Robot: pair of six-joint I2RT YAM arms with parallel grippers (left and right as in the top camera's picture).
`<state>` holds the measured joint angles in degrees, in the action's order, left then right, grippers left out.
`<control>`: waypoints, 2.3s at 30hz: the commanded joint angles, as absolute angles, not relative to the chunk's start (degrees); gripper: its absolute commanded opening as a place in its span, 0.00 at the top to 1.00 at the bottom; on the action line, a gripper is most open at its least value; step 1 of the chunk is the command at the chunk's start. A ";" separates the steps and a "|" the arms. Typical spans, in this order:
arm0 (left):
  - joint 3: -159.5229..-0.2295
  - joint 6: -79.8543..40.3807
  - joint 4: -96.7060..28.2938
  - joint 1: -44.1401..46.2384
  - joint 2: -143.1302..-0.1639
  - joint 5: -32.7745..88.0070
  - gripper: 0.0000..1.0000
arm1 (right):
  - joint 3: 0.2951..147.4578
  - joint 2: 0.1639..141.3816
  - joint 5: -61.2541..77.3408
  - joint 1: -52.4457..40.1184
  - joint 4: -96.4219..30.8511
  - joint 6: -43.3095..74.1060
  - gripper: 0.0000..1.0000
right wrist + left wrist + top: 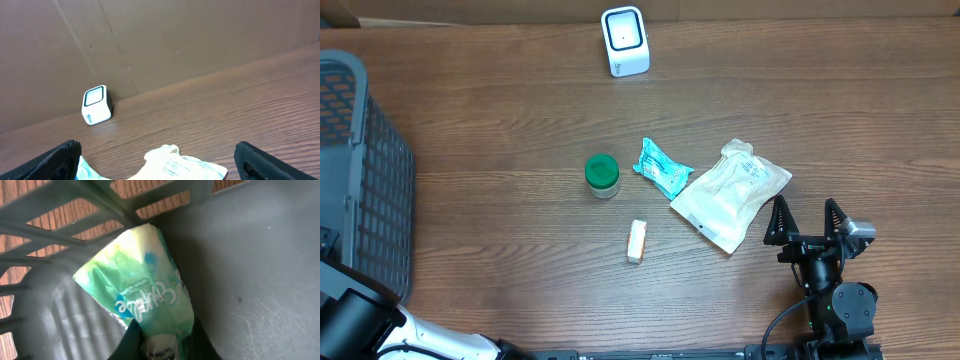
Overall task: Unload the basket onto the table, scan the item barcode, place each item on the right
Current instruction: 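Return the left gripper to the basket and grasp the green wipes packet, then lift the green packet and move it under the white scanner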
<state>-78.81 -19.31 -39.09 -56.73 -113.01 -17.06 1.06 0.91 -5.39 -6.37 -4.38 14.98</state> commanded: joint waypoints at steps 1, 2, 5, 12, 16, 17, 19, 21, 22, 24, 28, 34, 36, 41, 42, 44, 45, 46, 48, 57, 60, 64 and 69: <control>-78.30 -19.25 -39.68 -56.71 -114.93 -14.57 0.96 | 0.49 0.71 -5.96 -6.31 -4.16 14.74 0.00; -78.76 -19.25 -40.53 -56.71 -114.69 -13.45 0.96 | 0.49 0.71 -5.96 -6.31 -4.16 14.74 0.00; -79.99 -19.27 -41.85 -56.53 -113.82 -8.38 0.96 | 0.49 0.71 -5.96 -6.31 -4.16 14.74 0.00; -86.83 -19.29 -45.69 -54.94 -109.51 3.62 0.96 | 0.49 0.71 -5.96 -6.31 -4.16 14.74 0.00; -89.56 -19.75 -46.28 -53.78 -105.27 9.61 0.96 | 0.49 0.71 -5.96 -6.31 -4.16 14.74 0.00; -89.78 -20.58 -46.04 -53.41 -103.74 11.33 0.96 | 0.49 0.71 -5.96 -6.31 -4.14 14.74 0.00; -89.80 -21.39 -45.82 -52.82 -101.69 12.75 0.96 | 0.49 0.71 -5.96 -6.31 -4.16 14.74 0.00; -89.80 -21.50 -45.56 -51.92 -99.26 15.35 0.96 | 0.49 0.71 -5.96 -6.31 -4.16 14.74 0.00; -89.80 -21.85 -45.39 -51.57 -98.32 16.53 0.96 | 0.49 0.71 -5.96 -6.31 -4.16 14.74 0.00; -89.86 -21.89 -44.34 -50.83 -95.92 18.61 0.96 | 0.49 0.71 -5.96 -6.31 -4.14 14.74 0.00; -91.05 -21.87 -41.43 -47.64 -85.65 18.98 0.96 | 0.49 0.71 -5.96 -6.31 -4.16 14.74 0.00; -91.22 -21.87 -41.41 -38.72 -71.81 18.96 0.96 | 0.49 0.71 -5.96 -6.31 -4.16 14.74 0.00; -91.22 -21.82 -44.01 -34.09 -68.73 18.94 0.96 | 0.49 0.71 -5.96 -6.31 -4.16 14.74 0.00; -91.11 -20.93 -54.13 -22.17 -67.02 18.85 0.96 | 0.47 0.71 -5.96 -6.31 -4.14 14.74 0.00; -90.85 -20.29 -56.14 -19.33 -67.42 18.70 0.96 | 0.49 0.71 -5.96 -6.31 -4.16 14.74 0.00; -89.65 -19.66 -60.55 -12.23 -68.88 17.21 0.96 | 0.49 0.71 -5.96 -6.31 -4.16 14.74 0.00; -88.82 -19.62 -62.06 -8.86 -69.71 16.01 0.96 | 0.49 0.71 -5.96 -6.31 -4.16 14.74 0.00; -87.92 -19.31 -63.05 -5.89 -70.52 14.79 0.96 | 0.49 0.71 -5.96 -6.31 -4.14 14.74 0.00; -85.52 -19.25 -64.31 0.30 -72.44 11.29 0.96 | 0.49 0.71 -5.96 -6.31 -4.16 14.74 0.00; -76.86 -19.22 -62.76 21.91 -86.63 -0.45 0.96 | 0.49 0.71 -5.96 -6.31 -4.16 14.74 0.00; -76.86 -19.20 -62.63 25.67 -90.80 -0.47 0.96 | 0.49 0.71 -5.96 -6.31 -4.16 14.74 0.00; -76.86 -15.16 -62.39 31.94 -95.70 0.71 0.96 | 0.49 0.71 -5.96 -6.31 -4.16 14.74 0.00; -76.86 -10.02 -60.34 36.62 -96.68 0.32 0.96 | 0.49 0.71 -5.96 -6.31 -4.16 14.74 0.00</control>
<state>-76.84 -15.44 -61.73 34.72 -96.57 0.99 1.06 0.91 -5.39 -6.37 -4.38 14.96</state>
